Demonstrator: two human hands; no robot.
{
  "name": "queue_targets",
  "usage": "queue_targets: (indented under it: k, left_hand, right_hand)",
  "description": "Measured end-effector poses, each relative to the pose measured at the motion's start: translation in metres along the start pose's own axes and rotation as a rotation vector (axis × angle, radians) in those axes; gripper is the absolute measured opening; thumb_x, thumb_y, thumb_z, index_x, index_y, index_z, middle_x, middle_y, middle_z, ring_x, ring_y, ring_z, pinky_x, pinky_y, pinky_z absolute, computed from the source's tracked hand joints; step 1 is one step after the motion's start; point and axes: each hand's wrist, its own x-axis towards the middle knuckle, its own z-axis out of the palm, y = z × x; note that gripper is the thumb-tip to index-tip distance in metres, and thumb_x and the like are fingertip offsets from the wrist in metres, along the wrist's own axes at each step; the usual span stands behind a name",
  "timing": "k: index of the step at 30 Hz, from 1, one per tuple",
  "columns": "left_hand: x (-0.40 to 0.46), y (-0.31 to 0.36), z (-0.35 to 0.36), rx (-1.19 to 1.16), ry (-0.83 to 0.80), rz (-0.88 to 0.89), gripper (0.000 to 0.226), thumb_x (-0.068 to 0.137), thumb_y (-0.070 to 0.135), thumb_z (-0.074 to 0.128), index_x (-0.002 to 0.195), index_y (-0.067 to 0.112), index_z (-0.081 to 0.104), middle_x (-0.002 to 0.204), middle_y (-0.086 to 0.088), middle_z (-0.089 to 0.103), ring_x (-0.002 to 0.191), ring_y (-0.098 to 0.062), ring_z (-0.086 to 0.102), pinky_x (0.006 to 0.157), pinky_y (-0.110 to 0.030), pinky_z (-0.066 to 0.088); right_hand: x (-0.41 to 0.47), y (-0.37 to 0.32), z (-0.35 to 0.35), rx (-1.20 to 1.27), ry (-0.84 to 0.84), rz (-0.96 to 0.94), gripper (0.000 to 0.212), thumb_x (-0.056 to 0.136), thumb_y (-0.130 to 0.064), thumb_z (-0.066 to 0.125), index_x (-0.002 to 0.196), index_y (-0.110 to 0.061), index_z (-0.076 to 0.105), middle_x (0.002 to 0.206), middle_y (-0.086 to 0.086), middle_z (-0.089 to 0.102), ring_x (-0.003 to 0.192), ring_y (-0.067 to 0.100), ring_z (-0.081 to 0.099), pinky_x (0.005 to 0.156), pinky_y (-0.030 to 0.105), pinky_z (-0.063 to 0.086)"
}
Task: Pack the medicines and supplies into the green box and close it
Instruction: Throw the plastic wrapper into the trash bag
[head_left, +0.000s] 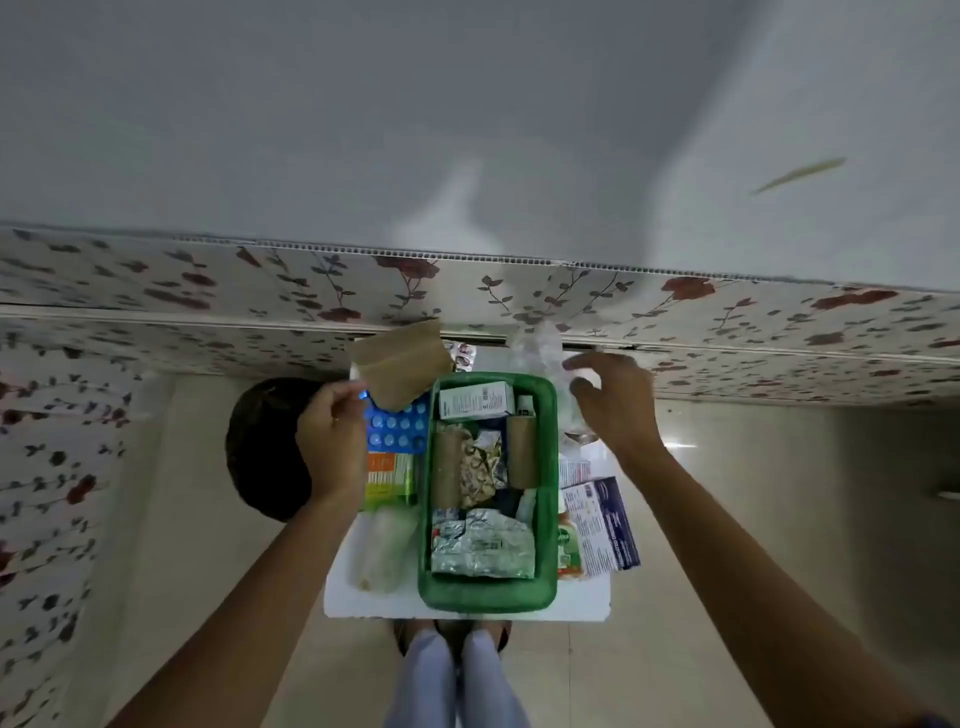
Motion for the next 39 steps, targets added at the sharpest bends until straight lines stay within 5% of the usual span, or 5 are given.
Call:
queue_targets:
  k: [7,12,21,29,39]
  left_hand:
    - [0.038,0.007,0.017,0.273,-0.148,0.266,0.028,0.078,-0.007,0.052,0.095,0.008,0.069,0.132,-0.012,0.043,0.125,-0.03,0.045,0.103,-0.043,0.041]
    - [0.051,0.006,0.021,0.374,-0.244,0.339,0.035,0.076,-0.01,0.054,0.103,0.008,0.069,0.132,-0.01,0.055,0.123,-0.027,0.049,0.102,-0.042,0.043]
    - [0.037,0.046,-0.015,0.167,0.15,0.277,0.018,0.083,-0.003,0.053,0.093,0.004,0.067,0.095,-0.001,0.064,0.085,-0.01,0.058,0.075,-0.011,0.042]
    - [0.019,0.001,-0.146,-0.398,0.436,-0.182,0.025,0.081,-0.006,0.058,0.079,0.019,0.061,0.085,0.007,0.061,0.08,-0.006,0.058,0.076,-0.022,0.049]
    - [0.038,-0.089,-0.18,-0.354,-0.035,-0.373,0.012,0.084,-0.003,0.051,0.073,-0.001,0.056,0.07,-0.015,0.059,0.065,-0.025,0.054,0.057,-0.029,0.047]
  right_hand:
    - [0.06,0.005,0.026,-0.266,-0.42,0.153,0.039,0.094,-0.025,0.033,0.076,-0.004,0.061,0.084,0.014,0.065,0.069,0.019,0.054,0.07,0.028,0.043]
    - [0.037,0.006,0.014,-0.026,0.023,-0.006,0.025,0.09,-0.012,0.05,0.105,-0.013,0.07,0.111,0.005,0.071,0.103,0.022,0.065,0.093,0.029,0.047]
    - [-0.044,-0.078,-0.003,0.432,0.272,-0.174,0.031,0.086,-0.008,0.058,0.112,-0.022,0.063,0.1,-0.007,0.064,0.078,-0.004,0.057,0.073,0.005,0.044]
    - [-0.083,-0.176,0.087,0.546,-0.133,-0.239,0.038,0.084,-0.005,0.058,0.118,-0.021,0.06,0.092,-0.003,0.061,0.074,-0.006,0.054,0.073,0.006,0.043]
    - [-0.098,-0.229,0.258,0.37,-0.6,-0.024,0.026,0.089,-0.017,0.052,0.113,-0.008,0.059,0.108,0.012,0.065,0.1,0.024,0.061,0.083,0.028,0.046]
